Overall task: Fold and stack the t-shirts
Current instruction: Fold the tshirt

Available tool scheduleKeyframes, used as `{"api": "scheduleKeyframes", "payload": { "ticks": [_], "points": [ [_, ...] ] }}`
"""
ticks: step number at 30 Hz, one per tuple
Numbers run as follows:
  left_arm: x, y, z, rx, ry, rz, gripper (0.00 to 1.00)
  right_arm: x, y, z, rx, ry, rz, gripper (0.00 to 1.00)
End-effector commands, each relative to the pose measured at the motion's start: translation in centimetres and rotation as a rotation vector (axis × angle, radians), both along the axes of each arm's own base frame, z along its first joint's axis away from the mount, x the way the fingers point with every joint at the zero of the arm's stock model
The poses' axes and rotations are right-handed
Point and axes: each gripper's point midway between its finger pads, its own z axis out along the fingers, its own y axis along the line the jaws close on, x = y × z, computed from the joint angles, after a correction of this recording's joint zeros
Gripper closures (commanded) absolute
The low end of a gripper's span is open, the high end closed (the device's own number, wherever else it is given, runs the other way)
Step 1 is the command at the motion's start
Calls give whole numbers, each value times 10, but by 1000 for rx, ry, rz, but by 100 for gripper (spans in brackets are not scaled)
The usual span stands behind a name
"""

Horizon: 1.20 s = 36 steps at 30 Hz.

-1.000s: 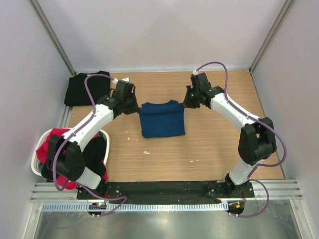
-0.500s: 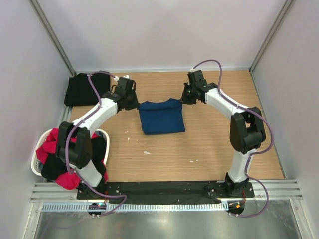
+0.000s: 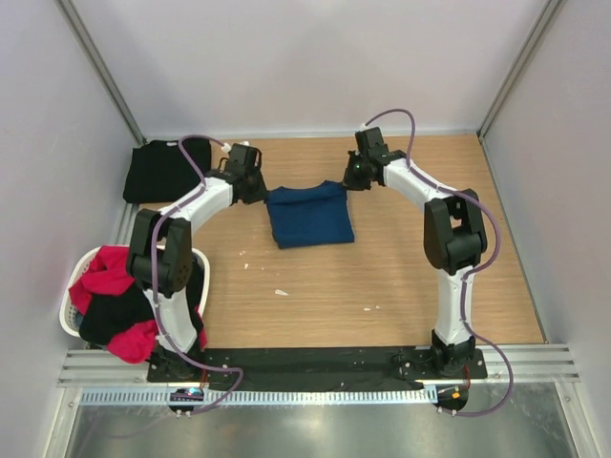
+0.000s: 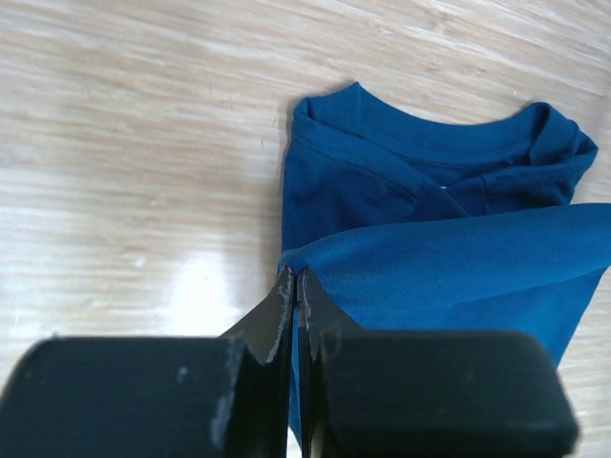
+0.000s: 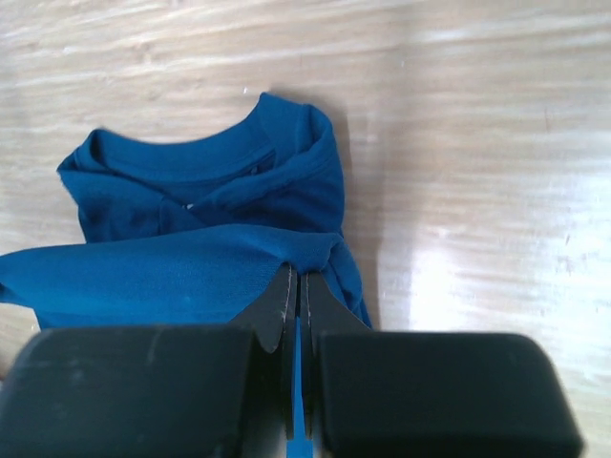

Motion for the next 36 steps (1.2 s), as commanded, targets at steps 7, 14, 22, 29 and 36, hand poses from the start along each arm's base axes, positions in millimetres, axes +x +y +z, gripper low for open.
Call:
{"api": "scheduleKeyframes", "payload": {
  "ticks": [7,14,22,29,36],
  "points": [
    [48,9,5,40,-90,20,78,45,3,19,28,-94,11,78],
    [64,18,74,50,-204,-5,22,56,3,74,24,-172,44,34],
    [3,-29,122,-303,-279,-63,32,13,28,88,204,-194,119,44],
    [-27,-71,72,-403,-158,-104,69,27,42,49,247,-172,140,74],
    [-66,-83,4,-453,52,-76,82,47,29,1,199,-129,62,83]
  ]
}}
